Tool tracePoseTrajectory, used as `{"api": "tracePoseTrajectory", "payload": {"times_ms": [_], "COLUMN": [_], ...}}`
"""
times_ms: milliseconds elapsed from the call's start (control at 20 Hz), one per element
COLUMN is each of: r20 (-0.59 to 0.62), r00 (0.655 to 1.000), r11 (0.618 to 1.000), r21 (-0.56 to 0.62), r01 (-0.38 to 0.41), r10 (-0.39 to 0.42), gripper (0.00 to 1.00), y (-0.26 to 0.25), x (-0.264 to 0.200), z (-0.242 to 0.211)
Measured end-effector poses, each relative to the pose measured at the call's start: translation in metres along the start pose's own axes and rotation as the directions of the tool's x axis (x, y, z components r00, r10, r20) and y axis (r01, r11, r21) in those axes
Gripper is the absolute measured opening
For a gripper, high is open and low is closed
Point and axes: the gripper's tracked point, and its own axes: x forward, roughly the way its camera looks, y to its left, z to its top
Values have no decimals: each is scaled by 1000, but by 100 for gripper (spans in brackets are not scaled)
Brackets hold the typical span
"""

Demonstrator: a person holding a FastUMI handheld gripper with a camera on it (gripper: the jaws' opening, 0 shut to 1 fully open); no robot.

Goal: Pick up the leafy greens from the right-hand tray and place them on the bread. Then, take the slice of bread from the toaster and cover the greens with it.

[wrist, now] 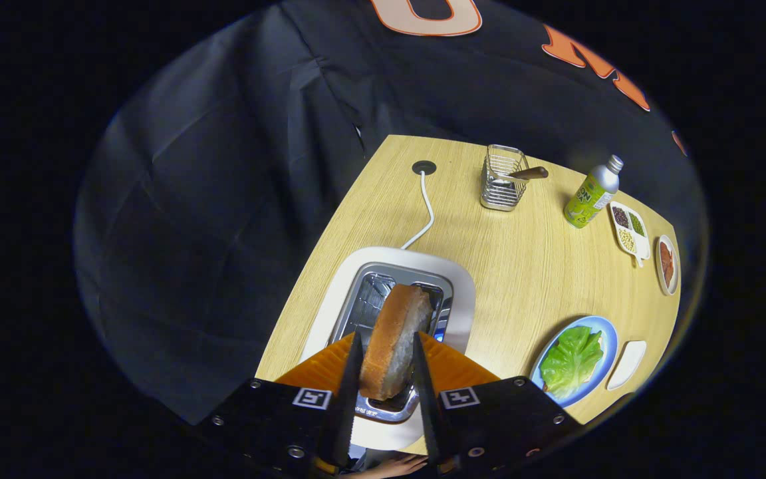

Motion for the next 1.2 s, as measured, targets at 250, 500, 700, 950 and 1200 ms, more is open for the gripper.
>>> {"api": "tracePoseTrajectory", "payload": {"times_ms": [250,500,700,950,1200], "r20": [8,30,72,153,234], "r00": [1000,997,991,972,945], "r11": [999,996,990,975,960], "r21": [47,64,81,105,108], "r01": [8,-68,-117,-194,-258], "r10": [-9,66,112,177,228], "gripper": [18,15,15,15,15], "y": [-9,-9,-13,-13,-22], "x": [2,-11,-34,-72,-110], "z": [1,2,7,20,25]}}
